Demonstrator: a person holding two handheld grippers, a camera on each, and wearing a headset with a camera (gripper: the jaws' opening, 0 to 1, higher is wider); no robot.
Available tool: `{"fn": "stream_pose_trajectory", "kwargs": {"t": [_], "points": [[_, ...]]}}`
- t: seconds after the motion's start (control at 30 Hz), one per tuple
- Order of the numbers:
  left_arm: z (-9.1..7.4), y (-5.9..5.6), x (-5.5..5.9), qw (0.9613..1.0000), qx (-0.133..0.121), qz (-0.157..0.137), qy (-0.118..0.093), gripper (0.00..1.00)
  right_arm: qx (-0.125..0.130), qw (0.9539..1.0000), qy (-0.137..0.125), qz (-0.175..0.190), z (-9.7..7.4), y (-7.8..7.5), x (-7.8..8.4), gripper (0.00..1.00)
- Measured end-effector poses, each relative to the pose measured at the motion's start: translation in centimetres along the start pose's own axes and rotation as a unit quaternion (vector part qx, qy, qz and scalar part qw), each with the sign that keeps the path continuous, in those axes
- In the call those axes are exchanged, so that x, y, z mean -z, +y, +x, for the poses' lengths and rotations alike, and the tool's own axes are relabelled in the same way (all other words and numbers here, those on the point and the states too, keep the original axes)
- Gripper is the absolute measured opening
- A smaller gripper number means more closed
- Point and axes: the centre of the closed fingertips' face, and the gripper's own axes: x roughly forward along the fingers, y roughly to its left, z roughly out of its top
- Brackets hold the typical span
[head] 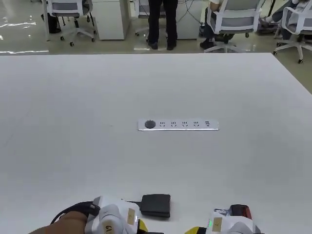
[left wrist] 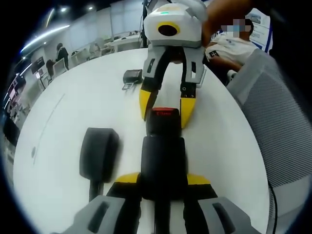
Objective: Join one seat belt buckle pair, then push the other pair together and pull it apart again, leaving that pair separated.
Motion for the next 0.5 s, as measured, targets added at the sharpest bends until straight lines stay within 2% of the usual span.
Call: {"fn": "stream_pose_trajectory", "kwargs": {"t": [0.1, 0.2, 0.5], "points": [[0.01, 0.01, 0.0, 1.0, 0.0, -0.001, -0.002, 0.33, 0.0, 1.0, -0.002, 0.004, -0.05, -0.03, -0.04, 0.32], [-0.03, -0.27, 0.12, 0.9999, 0.008, 0.003, 0.007, 0.33, -0.001, 0.9999, 0.0, 0.011, 0.34, 0.06, -0.14, 0.32], [0.0, -0.06, -0.01, 1.0, 0.006, 0.003, 0.006, 0.34, 0.002, 1.0, 0.003, 0.005, 0.71, -0.23, 0.26, 0.32]]}}
